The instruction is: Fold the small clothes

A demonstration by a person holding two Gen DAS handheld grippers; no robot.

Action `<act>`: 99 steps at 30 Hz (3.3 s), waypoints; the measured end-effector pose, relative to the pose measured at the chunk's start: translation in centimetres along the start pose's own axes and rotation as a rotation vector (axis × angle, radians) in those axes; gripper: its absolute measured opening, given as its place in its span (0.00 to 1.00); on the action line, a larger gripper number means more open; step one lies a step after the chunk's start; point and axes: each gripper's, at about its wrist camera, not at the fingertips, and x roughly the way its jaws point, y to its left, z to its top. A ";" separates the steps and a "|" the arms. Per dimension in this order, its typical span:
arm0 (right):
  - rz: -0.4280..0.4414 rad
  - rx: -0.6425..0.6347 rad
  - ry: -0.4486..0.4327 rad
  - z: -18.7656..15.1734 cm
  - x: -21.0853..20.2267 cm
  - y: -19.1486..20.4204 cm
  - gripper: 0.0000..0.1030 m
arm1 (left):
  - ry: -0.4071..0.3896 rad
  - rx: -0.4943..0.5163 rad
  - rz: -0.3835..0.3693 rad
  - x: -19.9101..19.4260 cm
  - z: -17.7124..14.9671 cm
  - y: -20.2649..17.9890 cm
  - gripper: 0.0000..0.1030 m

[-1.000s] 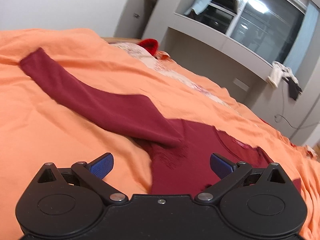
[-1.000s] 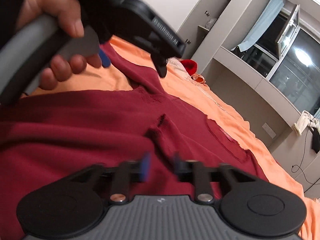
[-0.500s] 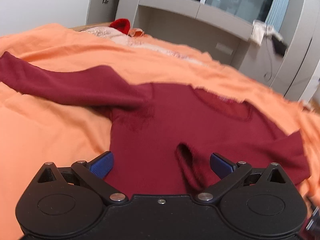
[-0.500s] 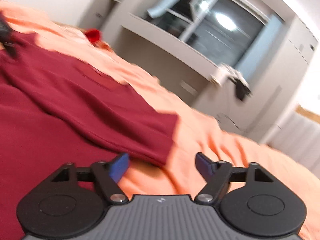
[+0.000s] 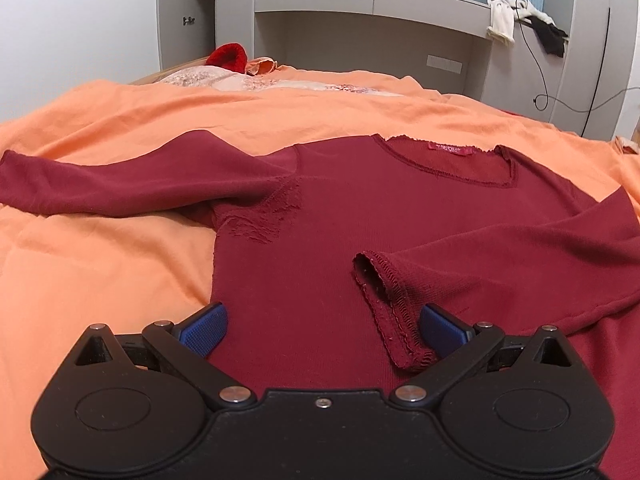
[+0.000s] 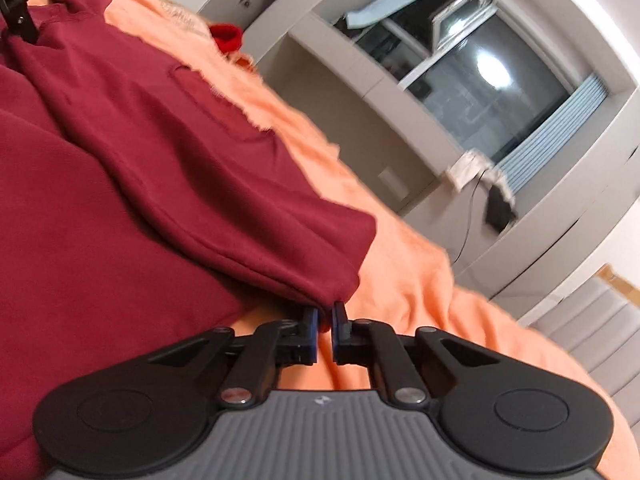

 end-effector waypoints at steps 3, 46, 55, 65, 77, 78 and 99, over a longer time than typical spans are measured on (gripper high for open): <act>0.044 0.023 0.034 -0.5 -1.2 -0.4 0.05 | -0.002 0.002 -0.002 -0.1 0.0 0.0 0.99; 0.400 0.977 0.037 -4.2 5.2 -11.6 0.32 | -0.098 -0.024 -0.285 -2.5 -0.3 0.0 0.37; 0.414 0.964 0.063 -3.3 6.0 -11.5 0.07 | -0.042 0.011 -0.281 -1.7 -0.9 -1.0 0.15; 0.321 0.999 -0.016 -3.0 5.6 -13.3 0.06 | -0.064 0.091 -0.253 -3.0 -2.1 -1.1 0.00; 0.362 0.975 0.078 -3.2 4.7 -12.3 0.34 | -0.034 0.123 -0.282 -3.4 -2.9 -0.3 0.00; 0.383 0.952 0.083 -3.1 4.2 -12.0 0.50 | -0.035 0.119 -0.288 -3.4 -2.8 -0.1 0.00; 0.349 0.533 -0.020 -0.8 -3.4 -5.2 0.90 | -0.100 -0.082 -0.241 -3.9 -1.4 5.1 0.72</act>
